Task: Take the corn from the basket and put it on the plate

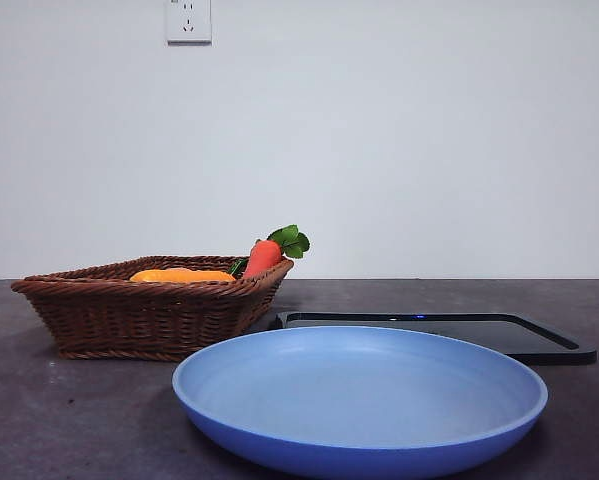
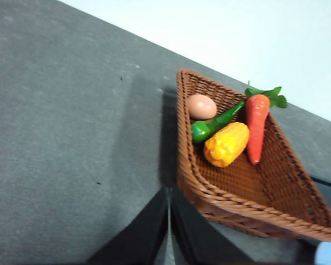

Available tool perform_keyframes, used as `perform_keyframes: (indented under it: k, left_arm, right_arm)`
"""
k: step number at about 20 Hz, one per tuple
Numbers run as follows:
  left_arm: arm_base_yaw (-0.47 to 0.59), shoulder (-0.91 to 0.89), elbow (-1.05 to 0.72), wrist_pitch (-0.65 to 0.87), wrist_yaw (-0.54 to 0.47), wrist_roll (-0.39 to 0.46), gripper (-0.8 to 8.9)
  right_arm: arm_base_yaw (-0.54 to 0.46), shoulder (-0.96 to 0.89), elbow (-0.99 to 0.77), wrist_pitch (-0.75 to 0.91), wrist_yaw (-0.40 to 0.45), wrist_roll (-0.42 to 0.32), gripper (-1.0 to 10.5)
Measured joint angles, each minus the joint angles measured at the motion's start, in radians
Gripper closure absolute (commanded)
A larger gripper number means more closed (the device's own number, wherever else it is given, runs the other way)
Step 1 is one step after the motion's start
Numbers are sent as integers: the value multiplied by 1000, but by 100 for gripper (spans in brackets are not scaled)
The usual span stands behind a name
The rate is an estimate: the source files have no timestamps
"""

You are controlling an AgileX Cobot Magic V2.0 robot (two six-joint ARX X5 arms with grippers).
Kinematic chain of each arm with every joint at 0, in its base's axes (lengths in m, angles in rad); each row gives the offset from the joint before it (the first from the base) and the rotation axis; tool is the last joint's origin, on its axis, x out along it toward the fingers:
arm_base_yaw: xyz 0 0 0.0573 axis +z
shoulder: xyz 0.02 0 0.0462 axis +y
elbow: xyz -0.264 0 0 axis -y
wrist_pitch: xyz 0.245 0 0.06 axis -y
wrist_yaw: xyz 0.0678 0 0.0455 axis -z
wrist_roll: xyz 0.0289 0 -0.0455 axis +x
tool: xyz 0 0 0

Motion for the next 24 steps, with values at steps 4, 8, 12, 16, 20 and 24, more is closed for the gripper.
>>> perform_keyframes:
  k: [4, 8, 12, 16, 20, 24]
  left_arm:
    - [0, 36, 94, -61, 19, -14, 806]
    - [0, 105, 200, -109, 73, -14, 806]
    - [0, 201, 324, -166, 127, 2, 806]
    - [0, 311, 452, -265, 176, 67, 806]
    - [0, 407, 550, -374, 225, 154, 806]
    - [-5, 480, 616, -452, 293, 232, 806]
  right_arm:
    - [0, 25, 89, -36, -30, 13, 944]
    - [0, 109, 183, -95, -68, 12, 944]
    - [0, 230, 284, -150, -161, -10, 944]
    - [3, 356, 395, -238, -282, -66, 944]
    - [41, 472, 511, -350, -383, -159, 944]
    - [103, 559, 609, -469, -397, -262, 944]
